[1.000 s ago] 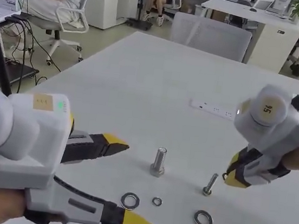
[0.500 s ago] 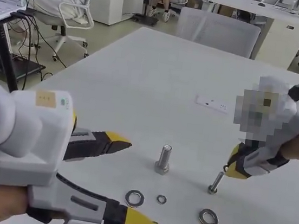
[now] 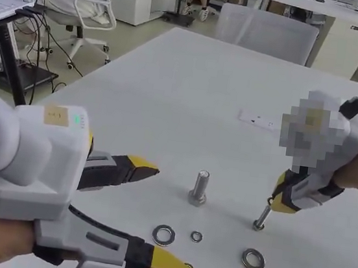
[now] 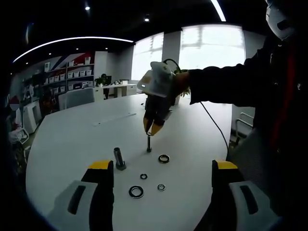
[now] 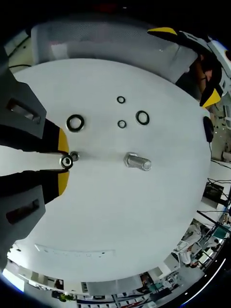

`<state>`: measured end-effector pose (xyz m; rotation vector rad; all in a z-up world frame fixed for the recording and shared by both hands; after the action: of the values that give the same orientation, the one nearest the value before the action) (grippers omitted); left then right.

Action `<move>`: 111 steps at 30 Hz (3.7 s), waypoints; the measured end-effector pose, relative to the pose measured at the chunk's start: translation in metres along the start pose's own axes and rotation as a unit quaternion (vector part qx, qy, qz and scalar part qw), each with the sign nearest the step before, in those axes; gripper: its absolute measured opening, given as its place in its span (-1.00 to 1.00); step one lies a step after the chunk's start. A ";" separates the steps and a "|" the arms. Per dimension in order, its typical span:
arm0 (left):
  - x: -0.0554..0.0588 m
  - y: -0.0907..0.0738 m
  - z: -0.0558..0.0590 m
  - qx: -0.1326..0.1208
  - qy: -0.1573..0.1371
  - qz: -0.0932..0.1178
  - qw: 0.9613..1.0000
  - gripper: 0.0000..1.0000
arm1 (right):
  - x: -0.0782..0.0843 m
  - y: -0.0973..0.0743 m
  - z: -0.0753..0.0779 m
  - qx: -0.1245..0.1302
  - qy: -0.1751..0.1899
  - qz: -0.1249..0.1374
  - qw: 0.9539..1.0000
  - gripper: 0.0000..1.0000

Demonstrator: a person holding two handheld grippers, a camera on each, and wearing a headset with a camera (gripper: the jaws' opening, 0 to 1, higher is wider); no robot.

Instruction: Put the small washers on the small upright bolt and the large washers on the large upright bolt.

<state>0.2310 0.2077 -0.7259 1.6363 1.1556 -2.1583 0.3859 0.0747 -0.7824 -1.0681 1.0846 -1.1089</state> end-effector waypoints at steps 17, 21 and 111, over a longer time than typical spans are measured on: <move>0.001 0.001 0.000 0.000 -0.001 -0.002 1.000 0.67 | 0.001 0.006 -0.001 -0.007 -0.005 -0.007 1.000 -0.73; 0.001 0.001 0.000 0.000 -0.002 -0.002 1.000 0.67 | 0.002 0.007 -0.002 -0.010 -0.004 -0.010 1.000 -0.73; 0.007 0.001 -0.004 -0.001 -0.005 -0.009 1.000 0.65 | 0.003 0.057 -0.011 -0.044 0.017 -0.008 0.999 -0.63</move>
<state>0.2317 0.2120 -0.7331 1.6172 1.1748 -2.1733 0.3834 0.0777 -0.8403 -1.1323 1.1621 -1.1049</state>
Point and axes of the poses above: the centre of the closed fingertips' face, and the gripper's own axes: y roughly forward along the fingers, z roughly to its right, x roughly out of its underside, the point moved 3 cm from there along -y, roughly backward along the fingers, and after that the axes turned 7 degrees about -z, right-handed, at the moved point
